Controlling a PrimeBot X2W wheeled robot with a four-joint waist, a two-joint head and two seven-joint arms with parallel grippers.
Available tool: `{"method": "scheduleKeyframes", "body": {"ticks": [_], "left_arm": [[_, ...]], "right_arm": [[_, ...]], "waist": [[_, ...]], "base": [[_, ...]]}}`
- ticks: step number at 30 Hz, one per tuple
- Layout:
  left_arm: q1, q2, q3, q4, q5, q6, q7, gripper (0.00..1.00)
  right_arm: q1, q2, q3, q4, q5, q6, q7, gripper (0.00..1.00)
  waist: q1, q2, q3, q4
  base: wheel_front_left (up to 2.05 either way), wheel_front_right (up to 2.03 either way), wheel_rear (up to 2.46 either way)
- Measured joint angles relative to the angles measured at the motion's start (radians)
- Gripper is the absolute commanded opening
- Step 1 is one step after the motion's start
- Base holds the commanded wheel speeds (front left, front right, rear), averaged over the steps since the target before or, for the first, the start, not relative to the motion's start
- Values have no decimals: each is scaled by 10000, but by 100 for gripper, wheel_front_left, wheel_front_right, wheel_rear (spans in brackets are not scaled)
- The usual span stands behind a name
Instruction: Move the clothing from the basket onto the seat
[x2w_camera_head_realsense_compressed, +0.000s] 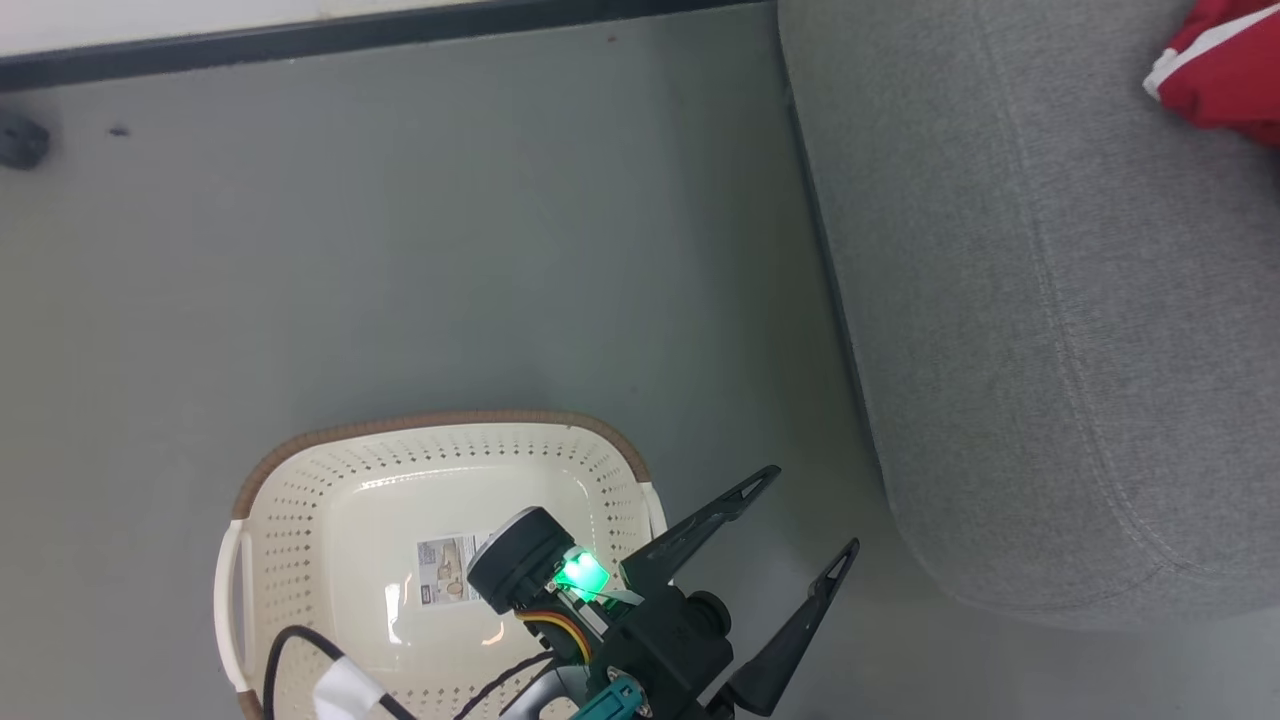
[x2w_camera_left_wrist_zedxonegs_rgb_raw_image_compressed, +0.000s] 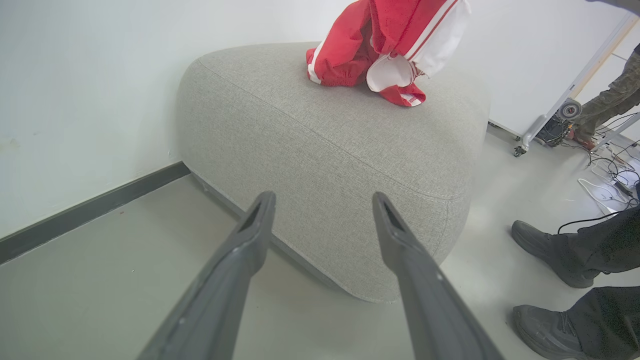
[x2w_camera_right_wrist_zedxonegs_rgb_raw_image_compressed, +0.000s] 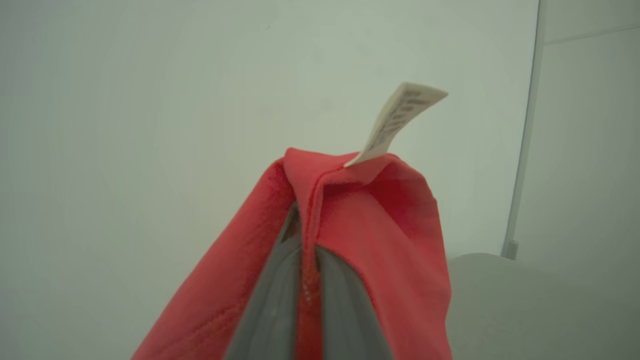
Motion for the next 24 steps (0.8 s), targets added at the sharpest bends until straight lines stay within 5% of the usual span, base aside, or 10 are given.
{"method": "scheduleKeyframes", "body": {"ticks": [24], "left_arm": [[-622,-178,75,372,278,-171,-477,100]], "right_arm": [[-854,846,558,3139,313,593,403,0]], "waist": [[-1,0,1314,883]], "base": [[0,0,0]]}}
